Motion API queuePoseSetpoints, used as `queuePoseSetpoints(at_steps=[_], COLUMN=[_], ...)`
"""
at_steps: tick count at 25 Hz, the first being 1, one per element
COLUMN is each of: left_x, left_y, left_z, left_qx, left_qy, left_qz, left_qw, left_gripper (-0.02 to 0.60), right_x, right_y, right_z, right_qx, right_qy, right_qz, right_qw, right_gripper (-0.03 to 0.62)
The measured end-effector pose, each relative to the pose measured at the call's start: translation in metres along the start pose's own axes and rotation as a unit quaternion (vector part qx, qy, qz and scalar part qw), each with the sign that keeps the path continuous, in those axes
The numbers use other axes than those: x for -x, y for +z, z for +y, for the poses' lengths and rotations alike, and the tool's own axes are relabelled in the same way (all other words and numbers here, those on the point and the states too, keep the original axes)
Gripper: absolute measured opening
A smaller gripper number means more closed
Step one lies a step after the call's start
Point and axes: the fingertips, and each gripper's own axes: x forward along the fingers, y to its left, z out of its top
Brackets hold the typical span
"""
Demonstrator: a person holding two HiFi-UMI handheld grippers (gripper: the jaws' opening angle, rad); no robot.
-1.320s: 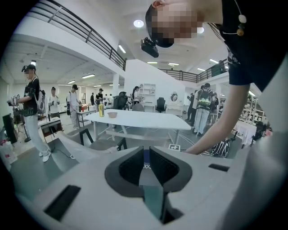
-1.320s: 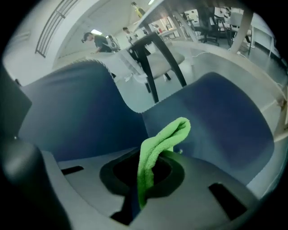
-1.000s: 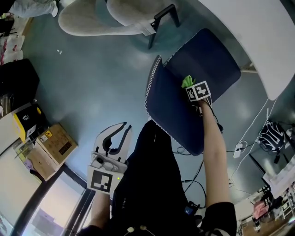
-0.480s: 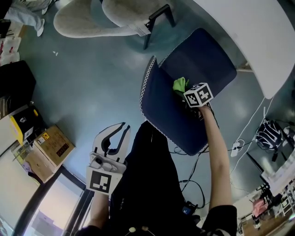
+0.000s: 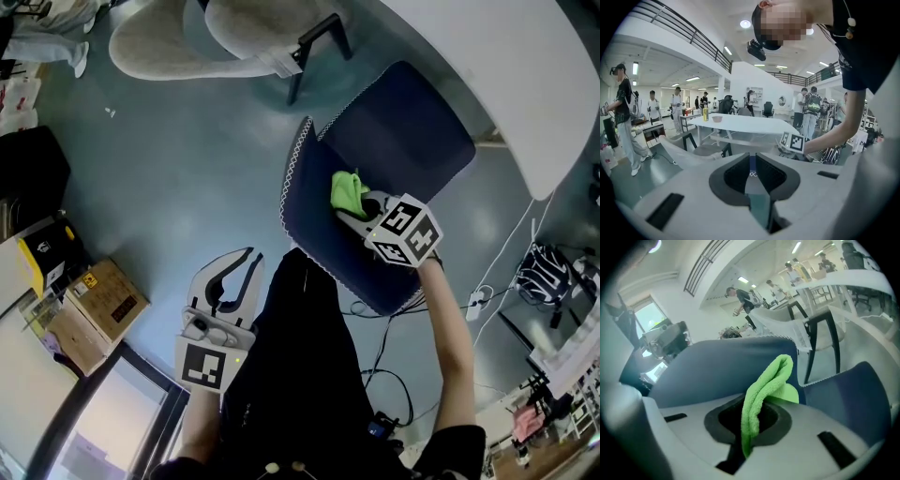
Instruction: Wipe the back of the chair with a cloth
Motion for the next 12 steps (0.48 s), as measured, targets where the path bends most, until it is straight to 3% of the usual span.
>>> queuePoseSetpoints(at_steps=[5, 9, 12], left_x=[-0.006, -0.014, -0.025], left_y=[0.0, 0.0, 0.003], left_z=[0.005, 0.01, 0.018], left_qx=[0.01, 0.012, 0.013], left_qy=[0.002, -0.008, -0.013], left_qz=[-0.007, -0.011, -0.018], left_qw=[0.9999, 0.9998, 0.9997], left_gripper=[0.041, 0.041, 0.041], right_x=[0.029, 0.054, 0.071], right_y=[0.018, 0.03, 0.043], right_z=[0.055, 0.092, 0.089], right_qx=[0.063, 0.108, 0.106], right_qy=[0.01, 0.06, 0.058], right_qz=[-0.015, -0.034, -0.068], right_qw=[0.998, 0.992, 0.99], right_gripper=[0.018, 0.018, 0.018])
